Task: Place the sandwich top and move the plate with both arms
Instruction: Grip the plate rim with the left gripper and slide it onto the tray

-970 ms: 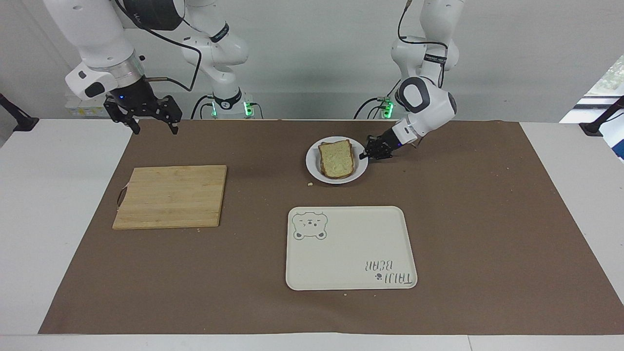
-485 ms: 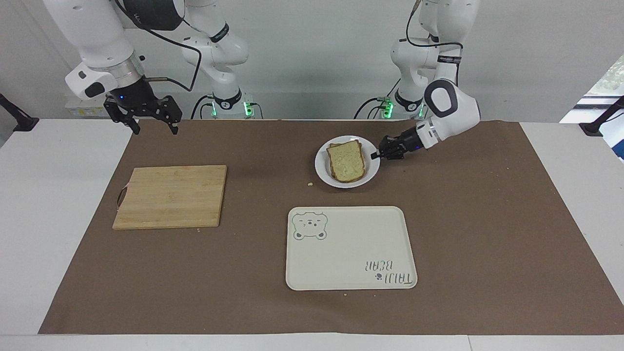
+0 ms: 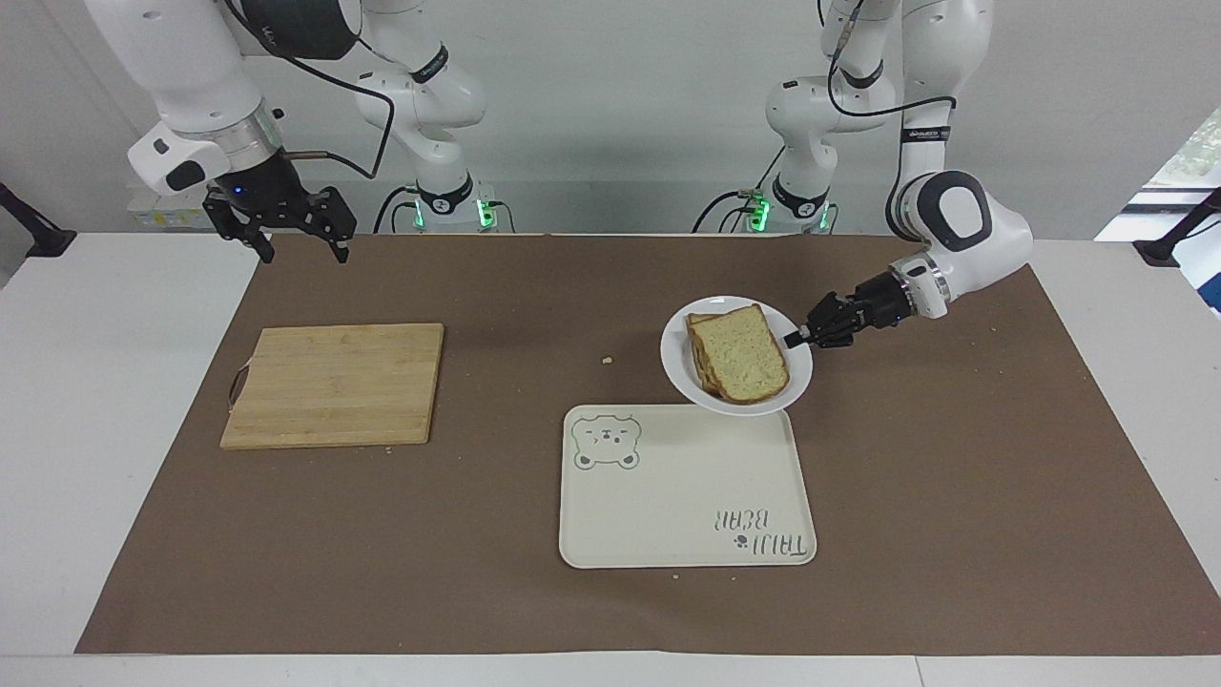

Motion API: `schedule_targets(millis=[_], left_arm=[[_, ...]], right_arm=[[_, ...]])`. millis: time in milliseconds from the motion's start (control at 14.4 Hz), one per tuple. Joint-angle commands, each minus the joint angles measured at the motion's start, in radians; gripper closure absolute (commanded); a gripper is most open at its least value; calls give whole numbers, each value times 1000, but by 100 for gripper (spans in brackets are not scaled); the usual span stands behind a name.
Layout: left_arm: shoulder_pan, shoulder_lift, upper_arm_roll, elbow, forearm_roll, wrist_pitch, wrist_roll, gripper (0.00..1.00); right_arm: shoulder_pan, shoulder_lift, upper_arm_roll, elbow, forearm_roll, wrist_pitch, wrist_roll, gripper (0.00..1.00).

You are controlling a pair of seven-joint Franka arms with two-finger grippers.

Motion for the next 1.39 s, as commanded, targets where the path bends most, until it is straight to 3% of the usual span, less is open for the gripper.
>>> schedule_targets(millis=[0, 139, 554, 831, 970, 1108, 1316], left_arm=[[-13, 71, -12, 97, -60, 62, -36, 100], [-46, 128, -29, 160, -86, 160, -66, 100], [-158, 342, -40, 357, -99, 297, -129, 100], [-240, 387, -40, 363, -96, 401, -132, 100], [-240, 384, -38, 360, -79, 385, -143, 100], [-244, 381, -37, 360, -76, 395, -142, 50], [-226, 337, -24, 360, 25, 400, -169, 8]], right_arm=[[-12, 3, 10, 6, -8, -9, -13, 0], [-12, 3, 10, 6, -8, -9, -13, 0], [-12, 3, 10, 6, -9, -9, -13, 0], [-12, 3, 10, 6, -9, -9, -13, 0], [-12, 3, 10, 6, -8, -9, -13, 0], [-12, 3, 10, 5, -9, -9, -13, 0], [-12, 1, 10, 6, -9, -9, -13, 0]])
